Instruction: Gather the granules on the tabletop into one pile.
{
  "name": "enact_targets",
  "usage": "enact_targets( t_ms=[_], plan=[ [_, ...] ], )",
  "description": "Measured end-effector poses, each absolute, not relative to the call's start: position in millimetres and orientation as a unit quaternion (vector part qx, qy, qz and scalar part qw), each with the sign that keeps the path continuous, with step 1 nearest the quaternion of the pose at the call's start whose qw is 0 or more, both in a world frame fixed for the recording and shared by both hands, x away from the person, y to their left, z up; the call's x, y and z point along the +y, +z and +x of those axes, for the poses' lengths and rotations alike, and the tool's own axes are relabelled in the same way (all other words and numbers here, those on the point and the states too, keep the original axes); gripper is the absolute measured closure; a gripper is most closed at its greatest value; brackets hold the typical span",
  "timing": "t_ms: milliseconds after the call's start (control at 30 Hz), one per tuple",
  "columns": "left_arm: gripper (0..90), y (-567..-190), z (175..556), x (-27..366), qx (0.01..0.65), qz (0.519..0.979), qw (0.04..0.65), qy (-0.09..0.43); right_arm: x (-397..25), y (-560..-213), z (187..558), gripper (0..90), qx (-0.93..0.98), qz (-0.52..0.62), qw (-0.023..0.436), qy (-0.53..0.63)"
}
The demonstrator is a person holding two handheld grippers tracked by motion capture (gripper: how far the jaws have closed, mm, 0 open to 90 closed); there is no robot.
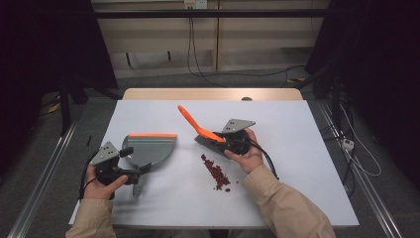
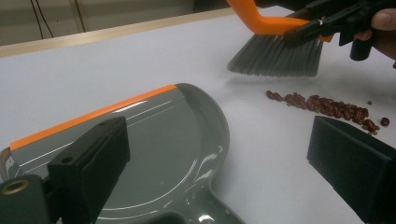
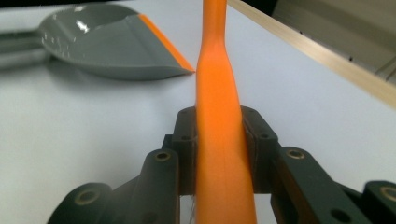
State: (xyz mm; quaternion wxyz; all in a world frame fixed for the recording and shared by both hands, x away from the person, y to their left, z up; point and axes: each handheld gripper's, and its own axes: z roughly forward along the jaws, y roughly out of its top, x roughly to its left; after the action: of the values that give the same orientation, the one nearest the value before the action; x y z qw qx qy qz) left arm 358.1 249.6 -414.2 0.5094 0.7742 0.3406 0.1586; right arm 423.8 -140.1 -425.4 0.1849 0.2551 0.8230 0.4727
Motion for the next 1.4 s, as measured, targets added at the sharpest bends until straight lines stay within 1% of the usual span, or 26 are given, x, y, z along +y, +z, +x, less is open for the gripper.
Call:
enact_targets(
  t_ms=[67, 200, 333, 500, 667, 867, 1167, 1400],
  plan=[
    [5.7, -414, 358, 250, 0.342, 0.773, 0.511, 0.158, -137, -428, 425, 71.1, 0.83, 0.228, 0.196, 0.469],
    [5.6, -414, 358, 251, 0.343, 0.773, 0.51, 0.158, -133, -434, 422, 71.3, 0.845, 0.198, 0.171, 0.467],
    [5.7, -415, 358, 251, 0.344, 0.771, 0.512, 0.158, -128, -433, 412, 71.4, 0.86, 0.161, 0.162, 0.456],
    [5.7, -414, 358, 252, 0.345, 0.77, 0.512, 0.158, -133, -432, 404, 71.2, 0.867, 0.136, 0.141, 0.457],
    [5.7, -414, 358, 252, 0.346, 0.77, 0.513, 0.159, -136, -431, 392, 71.0, 0.874, 0.107, 0.134, 0.454],
    [5.7, -414, 357, 252, 0.345, 0.771, 0.512, 0.159, -139, -431, 383, 70.9, 0.875, 0.1, 0.125, 0.457],
    [5.7, -414, 357, 251, 0.345, 0.77, 0.512, 0.159, -138, -431, 374, 70.9, 0.872, 0.103, 0.134, 0.459],
    [5.7, -413, 357, 252, 0.344, 0.771, 0.512, 0.16, -139, -431, 369, 71.0, 0.873, 0.098, 0.132, 0.459]
  ],
)
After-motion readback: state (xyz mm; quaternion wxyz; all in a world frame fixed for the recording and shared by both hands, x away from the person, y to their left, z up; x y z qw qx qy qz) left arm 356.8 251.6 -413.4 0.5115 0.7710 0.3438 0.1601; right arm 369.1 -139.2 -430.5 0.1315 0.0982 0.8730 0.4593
